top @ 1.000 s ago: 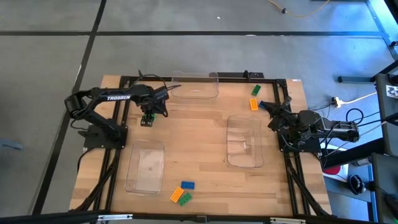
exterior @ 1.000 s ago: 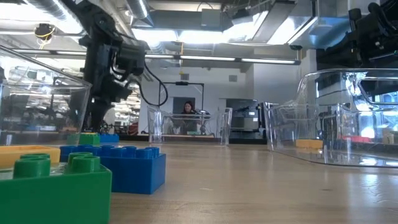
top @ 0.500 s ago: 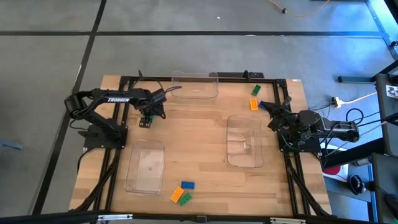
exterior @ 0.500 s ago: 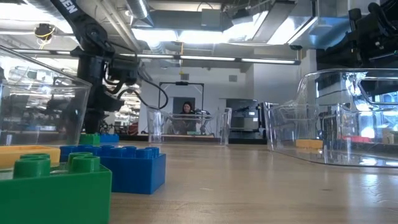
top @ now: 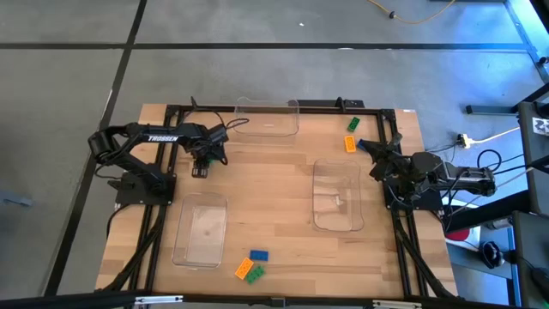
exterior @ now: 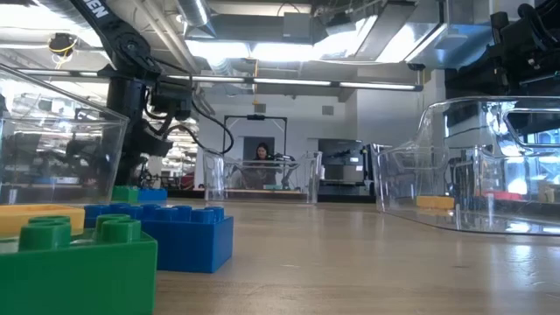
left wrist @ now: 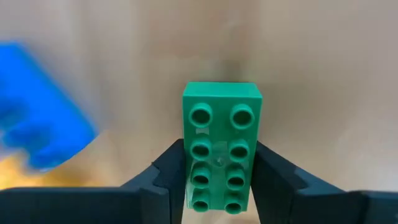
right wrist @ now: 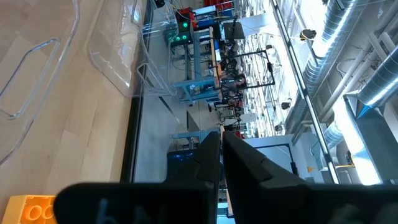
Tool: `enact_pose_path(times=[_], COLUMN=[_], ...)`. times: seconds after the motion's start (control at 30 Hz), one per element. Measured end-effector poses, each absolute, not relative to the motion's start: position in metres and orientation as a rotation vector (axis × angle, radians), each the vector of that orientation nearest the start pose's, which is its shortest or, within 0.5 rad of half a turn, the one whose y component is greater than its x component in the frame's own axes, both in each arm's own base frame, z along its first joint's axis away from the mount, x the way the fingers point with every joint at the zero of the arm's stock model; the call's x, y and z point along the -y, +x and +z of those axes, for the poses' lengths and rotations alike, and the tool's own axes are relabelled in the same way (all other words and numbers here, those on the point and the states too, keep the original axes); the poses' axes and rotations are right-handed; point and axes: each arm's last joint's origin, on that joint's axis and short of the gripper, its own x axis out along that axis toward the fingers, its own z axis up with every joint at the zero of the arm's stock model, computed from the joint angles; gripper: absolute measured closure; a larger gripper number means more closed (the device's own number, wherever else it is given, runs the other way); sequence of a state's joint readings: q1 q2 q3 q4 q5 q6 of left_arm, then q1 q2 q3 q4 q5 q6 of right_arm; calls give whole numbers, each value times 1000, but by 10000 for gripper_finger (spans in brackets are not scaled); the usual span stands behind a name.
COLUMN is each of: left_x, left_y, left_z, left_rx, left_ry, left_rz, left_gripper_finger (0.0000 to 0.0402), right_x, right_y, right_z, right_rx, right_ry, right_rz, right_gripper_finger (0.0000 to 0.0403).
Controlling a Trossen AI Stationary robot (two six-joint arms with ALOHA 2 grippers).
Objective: Sort & place blocks by color
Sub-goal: Put the top left green block into the bottom right transparent bin
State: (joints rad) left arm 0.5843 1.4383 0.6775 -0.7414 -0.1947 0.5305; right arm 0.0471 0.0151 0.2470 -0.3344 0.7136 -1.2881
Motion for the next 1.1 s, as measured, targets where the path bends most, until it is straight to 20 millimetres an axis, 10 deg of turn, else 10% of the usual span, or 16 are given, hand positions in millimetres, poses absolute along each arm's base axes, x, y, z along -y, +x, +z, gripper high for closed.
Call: enact_pose_path(times=[0.3, 0.6, 1.1], left_x=[-127, -103, -14], left_y=[177, 186, 251], left_z=[208, 284, 292], left_rx=[-1461, -688, -97], left_ry=[107, -218, -354], left_rz=[455, 680, 372], left_gripper_finger=[275, 275, 275], right_x=[16, 16, 16], right_y=[71, 71, 71], right_z=[213, 213, 213], right_rx=[-513, -513, -510], right_ry=[-1275, -1275, -1275], right_rz=[-510, -510, -505], right_gripper_finger=[379, 379, 379])
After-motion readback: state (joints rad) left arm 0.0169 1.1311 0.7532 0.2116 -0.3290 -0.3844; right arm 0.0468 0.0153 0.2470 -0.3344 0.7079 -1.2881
